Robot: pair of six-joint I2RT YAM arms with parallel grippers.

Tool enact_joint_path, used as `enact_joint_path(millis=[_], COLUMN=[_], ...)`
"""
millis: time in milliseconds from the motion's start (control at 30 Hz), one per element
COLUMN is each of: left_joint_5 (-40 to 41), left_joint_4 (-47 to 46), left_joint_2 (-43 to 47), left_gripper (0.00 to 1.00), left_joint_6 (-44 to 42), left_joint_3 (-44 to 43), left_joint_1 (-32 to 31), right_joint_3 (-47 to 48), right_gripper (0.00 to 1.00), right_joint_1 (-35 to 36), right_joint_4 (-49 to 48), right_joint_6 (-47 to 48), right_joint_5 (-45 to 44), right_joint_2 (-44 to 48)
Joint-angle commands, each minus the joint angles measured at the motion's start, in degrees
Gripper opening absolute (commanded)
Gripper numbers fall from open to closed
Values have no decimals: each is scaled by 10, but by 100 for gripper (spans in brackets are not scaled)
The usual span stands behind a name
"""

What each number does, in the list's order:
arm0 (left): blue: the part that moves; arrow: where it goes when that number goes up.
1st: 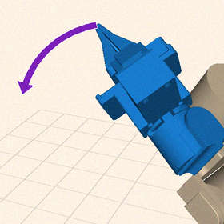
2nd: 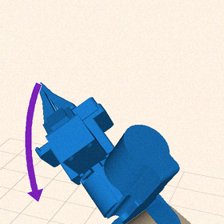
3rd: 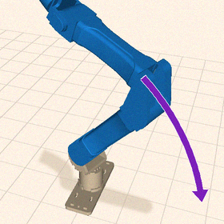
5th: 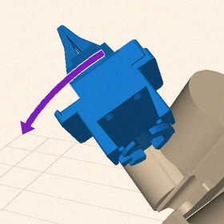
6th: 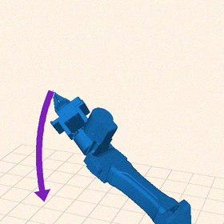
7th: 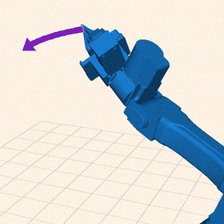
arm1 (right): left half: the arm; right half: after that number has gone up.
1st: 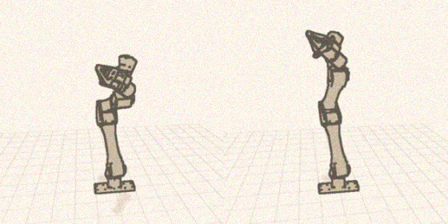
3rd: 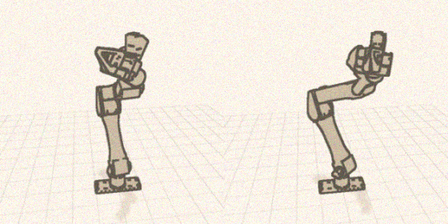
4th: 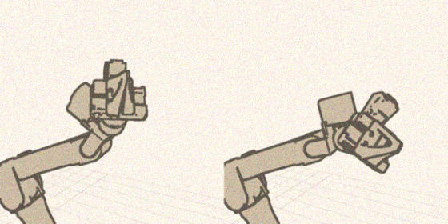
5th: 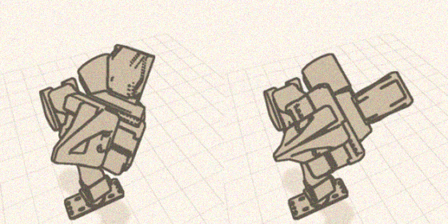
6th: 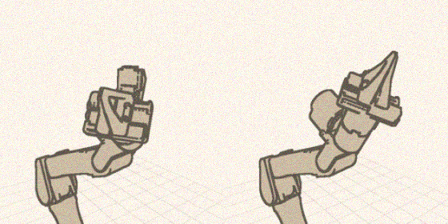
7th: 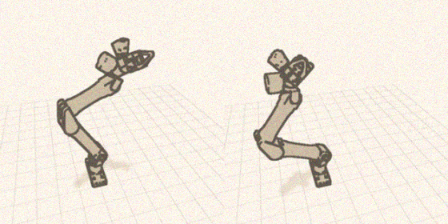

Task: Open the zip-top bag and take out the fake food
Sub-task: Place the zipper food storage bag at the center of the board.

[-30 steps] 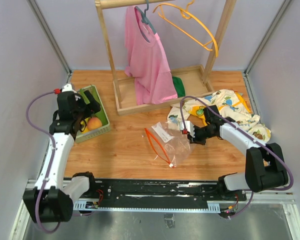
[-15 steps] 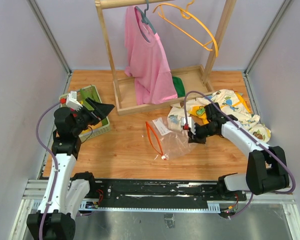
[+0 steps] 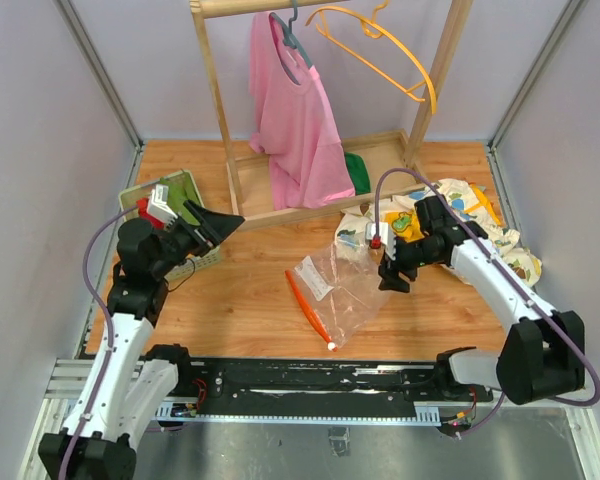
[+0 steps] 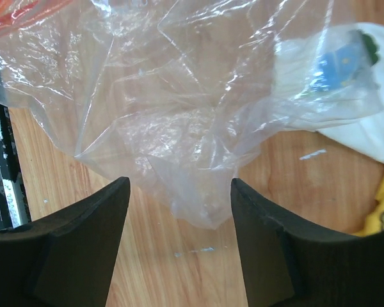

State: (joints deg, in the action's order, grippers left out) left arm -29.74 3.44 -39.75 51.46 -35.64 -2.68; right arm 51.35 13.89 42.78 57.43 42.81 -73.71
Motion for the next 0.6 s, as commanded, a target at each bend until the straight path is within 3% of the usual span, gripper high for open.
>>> enact_joint_path(millis=[0, 300, 567], left_joint_5=[59, 132, 158], left_joint_4=[57, 154, 174], left_joint_2=[-18, -42, -61], left_gripper=[90, 94, 99], left_joint_6=[-42, -135, -181], left_joint_3=[-75, -245, -372], left_joint_1=[-52, -71, -71], right_joint_3=[63, 228, 371], right_gripper=[68, 77, 99], right_joint_1=[-9, -75, -162], right_joint_4=[82, 180, 177], right_joint_6=[2, -18, -65], right_joint_5=[-17, -12, 2], right_joint_2=[37, 65, 86])
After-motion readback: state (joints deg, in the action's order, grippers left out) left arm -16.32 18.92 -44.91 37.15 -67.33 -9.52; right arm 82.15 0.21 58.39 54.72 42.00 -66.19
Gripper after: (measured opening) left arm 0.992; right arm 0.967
